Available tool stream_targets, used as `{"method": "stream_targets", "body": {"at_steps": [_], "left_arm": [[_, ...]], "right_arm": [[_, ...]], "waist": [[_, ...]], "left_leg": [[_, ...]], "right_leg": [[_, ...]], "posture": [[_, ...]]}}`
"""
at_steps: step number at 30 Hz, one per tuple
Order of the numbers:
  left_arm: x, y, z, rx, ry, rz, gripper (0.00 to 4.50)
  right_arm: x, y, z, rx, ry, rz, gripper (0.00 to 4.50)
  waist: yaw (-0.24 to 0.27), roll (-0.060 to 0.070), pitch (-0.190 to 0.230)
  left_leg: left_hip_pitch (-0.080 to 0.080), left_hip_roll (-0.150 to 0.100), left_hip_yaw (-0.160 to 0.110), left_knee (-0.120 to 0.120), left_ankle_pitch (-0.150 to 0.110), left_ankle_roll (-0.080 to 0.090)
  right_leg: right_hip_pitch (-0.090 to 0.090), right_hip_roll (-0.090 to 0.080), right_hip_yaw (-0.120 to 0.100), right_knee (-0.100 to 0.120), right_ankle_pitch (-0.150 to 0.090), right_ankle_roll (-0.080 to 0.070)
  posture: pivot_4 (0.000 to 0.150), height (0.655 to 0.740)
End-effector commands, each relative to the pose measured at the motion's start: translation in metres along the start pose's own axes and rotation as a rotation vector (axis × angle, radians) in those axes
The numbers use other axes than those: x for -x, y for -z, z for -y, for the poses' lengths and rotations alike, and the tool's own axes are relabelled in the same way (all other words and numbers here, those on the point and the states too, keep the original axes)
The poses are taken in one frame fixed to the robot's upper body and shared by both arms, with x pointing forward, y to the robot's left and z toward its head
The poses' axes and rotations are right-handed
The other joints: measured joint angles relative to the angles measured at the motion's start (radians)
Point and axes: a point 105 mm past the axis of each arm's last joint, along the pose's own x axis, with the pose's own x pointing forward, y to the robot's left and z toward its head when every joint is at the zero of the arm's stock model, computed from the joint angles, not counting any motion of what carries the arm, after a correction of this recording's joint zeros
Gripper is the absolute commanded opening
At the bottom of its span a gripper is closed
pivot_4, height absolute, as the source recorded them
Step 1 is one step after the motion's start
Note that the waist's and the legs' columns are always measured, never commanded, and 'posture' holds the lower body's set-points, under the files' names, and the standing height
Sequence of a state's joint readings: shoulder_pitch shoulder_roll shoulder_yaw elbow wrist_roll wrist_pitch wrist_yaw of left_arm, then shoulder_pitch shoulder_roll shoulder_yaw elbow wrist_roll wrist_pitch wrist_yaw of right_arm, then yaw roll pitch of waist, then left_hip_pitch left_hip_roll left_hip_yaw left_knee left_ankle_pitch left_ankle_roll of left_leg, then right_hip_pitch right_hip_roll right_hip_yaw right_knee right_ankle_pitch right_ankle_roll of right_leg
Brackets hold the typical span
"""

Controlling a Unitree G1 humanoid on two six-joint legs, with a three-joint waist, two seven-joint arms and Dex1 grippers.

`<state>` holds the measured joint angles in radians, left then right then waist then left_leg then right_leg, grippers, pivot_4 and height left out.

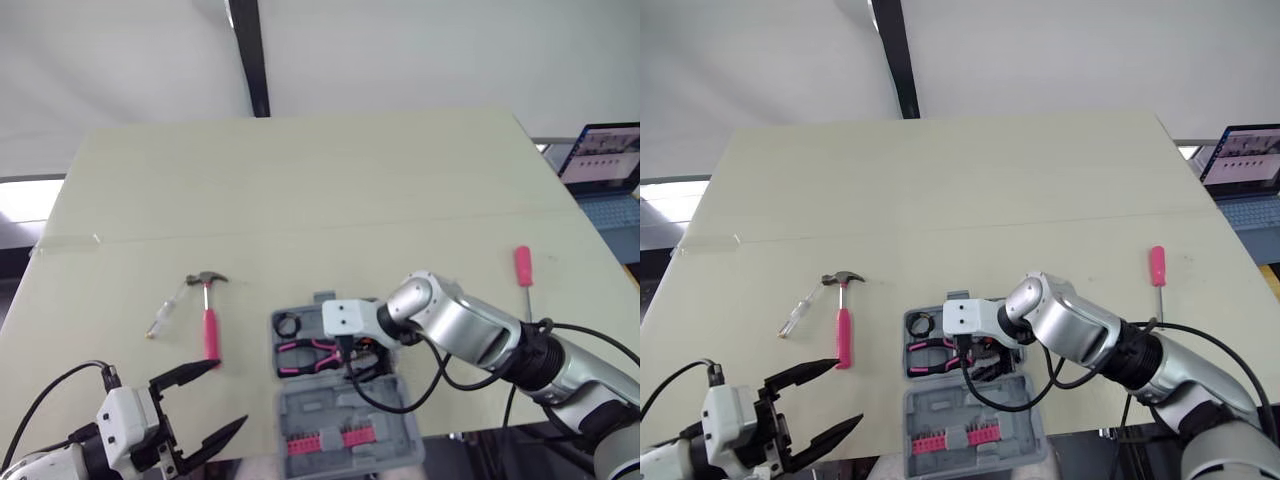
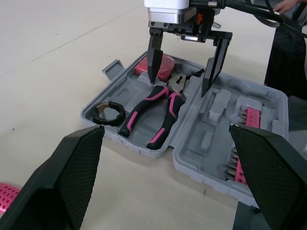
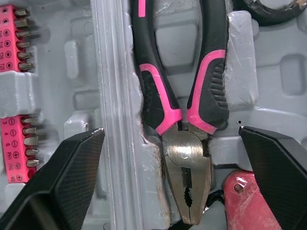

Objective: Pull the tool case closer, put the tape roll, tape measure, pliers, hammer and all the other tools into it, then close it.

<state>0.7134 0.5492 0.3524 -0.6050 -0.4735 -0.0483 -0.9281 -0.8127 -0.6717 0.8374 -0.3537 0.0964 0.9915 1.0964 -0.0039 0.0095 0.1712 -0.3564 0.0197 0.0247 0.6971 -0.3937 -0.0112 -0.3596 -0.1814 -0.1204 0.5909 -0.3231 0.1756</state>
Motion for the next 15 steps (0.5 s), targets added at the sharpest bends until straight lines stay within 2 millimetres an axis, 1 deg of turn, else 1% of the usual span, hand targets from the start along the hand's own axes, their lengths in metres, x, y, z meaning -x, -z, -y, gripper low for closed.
{"method": "stream_targets", "body": {"at_steps": [1,3,4,5,7,10,11,12,13,15], "left_arm": [[-0.003,-0.006,0.002,-0.028,0.006,0.024,4.5],[-0.003,-0.006,0.001,-0.031,0.006,0.027,4.5],[-0.004,-0.006,0.001,-0.032,0.006,0.028,4.5],[-0.005,-0.006,0.001,-0.032,0.006,0.029,4.5],[-0.006,-0.006,0.001,-0.032,0.007,0.032,4.5],[-0.006,-0.006,0.001,-0.033,0.009,0.035,4.5],[-0.006,-0.006,0.001,-0.034,0.009,0.035,4.5],[-0.006,-0.006,0.001,-0.034,0.009,0.035,4.5],[-0.006,-0.006,0.001,-0.035,0.009,0.035,4.5],[-0.006,-0.006,0.001,-0.036,0.01,0.034,4.5]], "right_arm": [[0.017,-0.016,0.003,-0.007,0.033,0.107,4.47],[0.021,-0.022,0.006,-0.045,0.049,0.185,4.47],[0.021,-0.023,0.008,-0.054,0.06,0.229,4.24],[0.02,-0.024,0.009,-0.076,0.068,0.273,3.92],[0.015,-0.017,0.009,-0.132,0.064,0.316,3.16],[0.007,-0.008,0.006,-0.157,0.059,0.347,1.63],[0.006,-0.007,0.006,-0.166,0.064,0.37,1.06],[0.005,-0.007,0.006,-0.174,0.07,0.408,0.62],[0.004,-0.008,0.007,-0.172,0.082,0.442,0.05],[0.004,-0.005,0.007,-0.151,0.103,0.485,0.05]], "waist": [[0.0,0.0,0.0],[0.001,0.0,0.0],[0.001,0.0,0.0],[0.001,0.0,0.0],[0.001,0.0,0.0],[0.002,-0.001,0.0],[0.002,-0.001,0.0],[0.001,-0.001,0.0],[0.001,-0.001,0.0],[0.001,-0.001,0.0]], "left_leg": [[0.0,0.0,0.0,0.0,0.0,0.0],[0.0,0.0,0.0,0.0,0.0,0.0],[0.0,0.0,0.0,0.0,0.0,0.0],[0.0,0.0,0.0,0.0,0.0,0.0],[0.0,0.0,0.0,0.0,0.0,0.0],[0.0,0.0,0.0,0.0,0.0,0.0],[0.0,0.0,0.0,0.0,0.0,0.0],[0.0,0.0,0.0,0.0,0.0,0.0],[0.0,0.0,0.0,0.0,0.0,0.0],[0.0,0.0,0.0,0.0,0.0,0.0]], "right_leg": [[0.0,0.0,0.0,0.0,0.0,0.0],[0.0,0.0,0.0,0.0,0.0,0.0],[0.0,0.0,0.0,0.0,0.0,0.0],[0.0,0.0,0.0,0.0,0.0,0.0],[0.0,0.0,0.0,0.0,0.0,0.0],[0.0,0.0,0.0,0.0,0.0,0.0],[0.0,0.0,0.0,0.0,0.0,0.0],[0.0,0.0,0.0,0.0,0.0,0.0],[0.0,0.0,0.0,0.0,0.0,0.0],[0.0,0.0,0.0,0.0,0.0,0.0]], "posture": [[0.15,0.74],[0.15,0.74],[0.15,0.74],[0.15,0.74],[0.15,0.74],[0.15,0.74],[0.15,0.74],[0.15,0.74],[0.15,0.74],[0.15,0.74]]}}
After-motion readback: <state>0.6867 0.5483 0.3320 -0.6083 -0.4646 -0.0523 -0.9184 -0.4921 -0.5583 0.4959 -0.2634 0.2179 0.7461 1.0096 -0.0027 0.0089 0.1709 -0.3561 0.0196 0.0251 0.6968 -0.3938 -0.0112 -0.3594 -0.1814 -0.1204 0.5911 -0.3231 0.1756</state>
